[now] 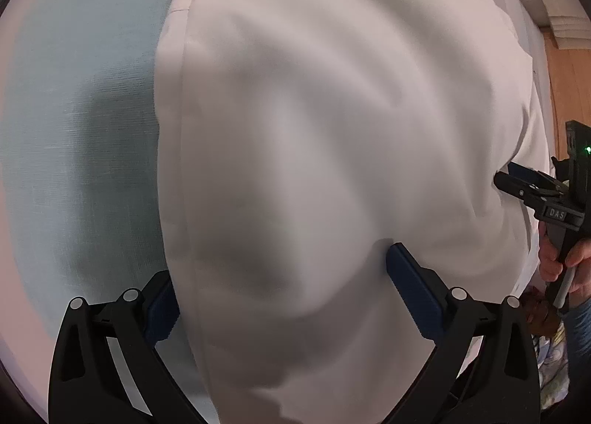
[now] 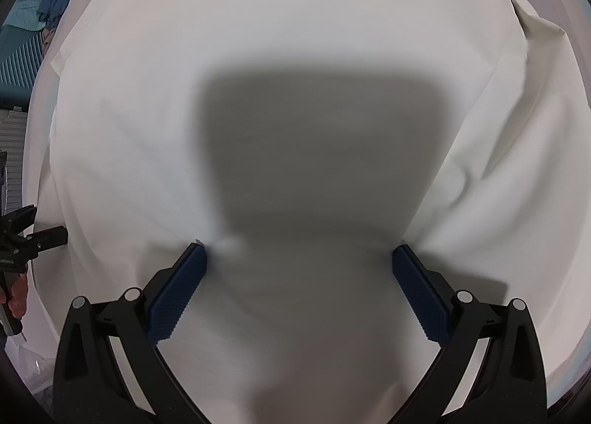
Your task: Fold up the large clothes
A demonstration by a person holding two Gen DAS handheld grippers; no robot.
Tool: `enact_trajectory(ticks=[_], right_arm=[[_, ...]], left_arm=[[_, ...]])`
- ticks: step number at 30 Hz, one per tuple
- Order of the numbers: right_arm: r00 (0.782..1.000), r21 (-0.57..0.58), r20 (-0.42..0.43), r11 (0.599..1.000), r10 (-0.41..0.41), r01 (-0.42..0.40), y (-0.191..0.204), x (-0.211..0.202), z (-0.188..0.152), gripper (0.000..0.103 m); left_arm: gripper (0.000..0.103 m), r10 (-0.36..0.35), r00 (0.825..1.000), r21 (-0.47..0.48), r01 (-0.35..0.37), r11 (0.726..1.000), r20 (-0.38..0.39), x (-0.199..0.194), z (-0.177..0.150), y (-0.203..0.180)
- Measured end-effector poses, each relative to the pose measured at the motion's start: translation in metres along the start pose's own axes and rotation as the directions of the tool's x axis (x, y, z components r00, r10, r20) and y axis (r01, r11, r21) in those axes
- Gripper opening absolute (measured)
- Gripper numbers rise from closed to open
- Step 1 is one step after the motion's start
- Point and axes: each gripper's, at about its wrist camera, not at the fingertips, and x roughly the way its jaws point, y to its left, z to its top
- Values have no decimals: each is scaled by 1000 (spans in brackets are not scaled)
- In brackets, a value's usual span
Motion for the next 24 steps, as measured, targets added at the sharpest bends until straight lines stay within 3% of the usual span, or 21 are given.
enact_trajectory(ticks=[4,7,11,13,24], right_arm=[[1000,1,3,1000,2,-2,4,2,-3,97],[1000,-1,3,1000,2,-2,6,4,-6,97],[1000,-1,5,1000,2,-2,4,0,-10,97],[1000,-2,6,1000,2,-2,5,0,-11,97],[1000,0,3,1000,-2,2,-1,-1,-19,97]], left_arm=[[96,-20,1000,-5,20,1000,-2,0,3,-2],[87,-33,999,8,33,999,-1,2,5,-3],[65,-126,992,1,126,992,6,0,4,-1],[62,-135,991,4,135,991,6,-1,4,-2],[20,-126,992,-3,126,992,15,-10,9,-8]])
